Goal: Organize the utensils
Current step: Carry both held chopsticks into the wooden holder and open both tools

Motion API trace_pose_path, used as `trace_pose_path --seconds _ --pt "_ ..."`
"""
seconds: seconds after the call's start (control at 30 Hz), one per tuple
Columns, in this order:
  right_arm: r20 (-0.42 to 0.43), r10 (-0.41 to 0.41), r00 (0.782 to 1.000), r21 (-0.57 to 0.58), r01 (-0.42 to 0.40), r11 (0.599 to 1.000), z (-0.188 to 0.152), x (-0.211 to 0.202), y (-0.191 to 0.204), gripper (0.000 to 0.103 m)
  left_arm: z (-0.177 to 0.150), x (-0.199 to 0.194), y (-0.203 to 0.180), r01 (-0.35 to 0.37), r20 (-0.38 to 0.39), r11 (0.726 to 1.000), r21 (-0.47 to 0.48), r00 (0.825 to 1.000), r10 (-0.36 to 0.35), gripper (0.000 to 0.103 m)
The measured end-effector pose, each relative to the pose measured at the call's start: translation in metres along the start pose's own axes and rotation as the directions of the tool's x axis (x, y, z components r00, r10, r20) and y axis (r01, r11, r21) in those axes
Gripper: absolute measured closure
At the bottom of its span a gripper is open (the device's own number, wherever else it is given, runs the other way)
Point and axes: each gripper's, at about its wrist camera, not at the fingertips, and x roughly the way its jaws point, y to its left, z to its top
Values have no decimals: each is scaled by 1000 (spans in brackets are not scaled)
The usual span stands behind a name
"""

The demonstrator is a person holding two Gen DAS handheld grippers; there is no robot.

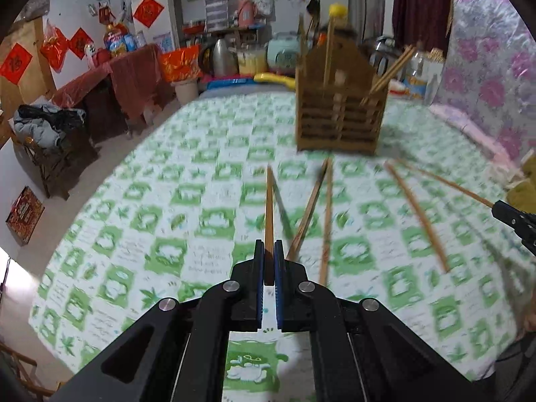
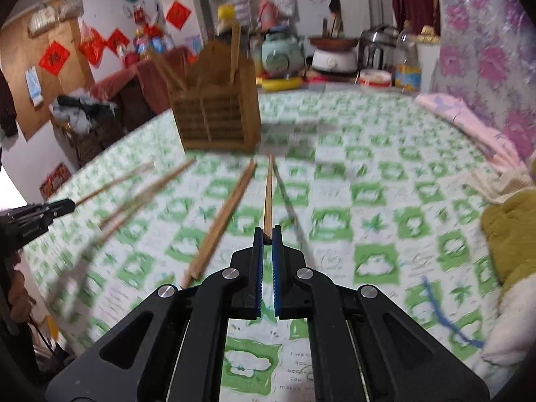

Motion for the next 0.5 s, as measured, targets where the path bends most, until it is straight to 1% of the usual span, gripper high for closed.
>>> trace_pose_path --seconds 0.13,0.27,0.4,0.5 --pt "91 9 996 -24 -7 1000 20 -31 8 97 21 -30 -2 32 53 999 8 998 -32 97" --pt "165 47 985 -56 -38 998 38 -62 20 97 39 -50 -5 62 78 998 12 995 -63 97" --pt "196 73 978 -84 -58 995 47 -74 31 97 51 -64 -8 86 96 996 13 992 -87 97" --pt "196 78 977 -109 -58 992 49 -72 39 97 58 -72 -13 95 110 995 27 989 -98 97"
